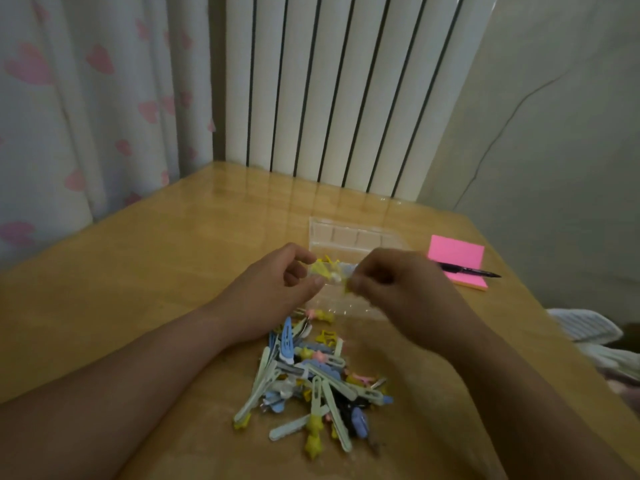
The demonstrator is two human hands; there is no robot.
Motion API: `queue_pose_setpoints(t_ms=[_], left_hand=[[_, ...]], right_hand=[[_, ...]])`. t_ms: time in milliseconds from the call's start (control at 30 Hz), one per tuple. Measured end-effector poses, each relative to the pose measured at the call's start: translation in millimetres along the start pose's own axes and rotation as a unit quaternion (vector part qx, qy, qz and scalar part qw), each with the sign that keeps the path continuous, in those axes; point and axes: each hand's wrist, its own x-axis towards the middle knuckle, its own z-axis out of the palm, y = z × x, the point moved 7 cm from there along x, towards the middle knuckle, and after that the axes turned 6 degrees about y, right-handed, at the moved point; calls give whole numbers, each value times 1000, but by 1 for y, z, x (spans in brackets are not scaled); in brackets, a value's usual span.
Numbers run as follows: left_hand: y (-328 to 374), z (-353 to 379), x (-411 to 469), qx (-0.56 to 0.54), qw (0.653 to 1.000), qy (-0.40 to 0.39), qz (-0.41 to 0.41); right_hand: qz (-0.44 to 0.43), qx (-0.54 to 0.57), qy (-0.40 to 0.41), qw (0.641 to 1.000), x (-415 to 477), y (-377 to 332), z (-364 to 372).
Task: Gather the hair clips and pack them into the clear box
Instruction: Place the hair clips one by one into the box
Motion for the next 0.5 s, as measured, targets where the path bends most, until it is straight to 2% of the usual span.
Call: queue_pose_setpoints(t_ms=[100,167,400,500], left_hand=[[1,1,-1,-2,1000,0,3],[1,1,0,-4,1000,2,3],[2,2,-1,-9,1000,0,-1],[3,2,0,-9,1000,-1,0]], right_hand=[[95,37,88,991,25,34,-33],[135,26,101,985,44,54,-41],[193,-128,-7,973,89,96,-6],[200,-174,-27,964,94,99,5]])
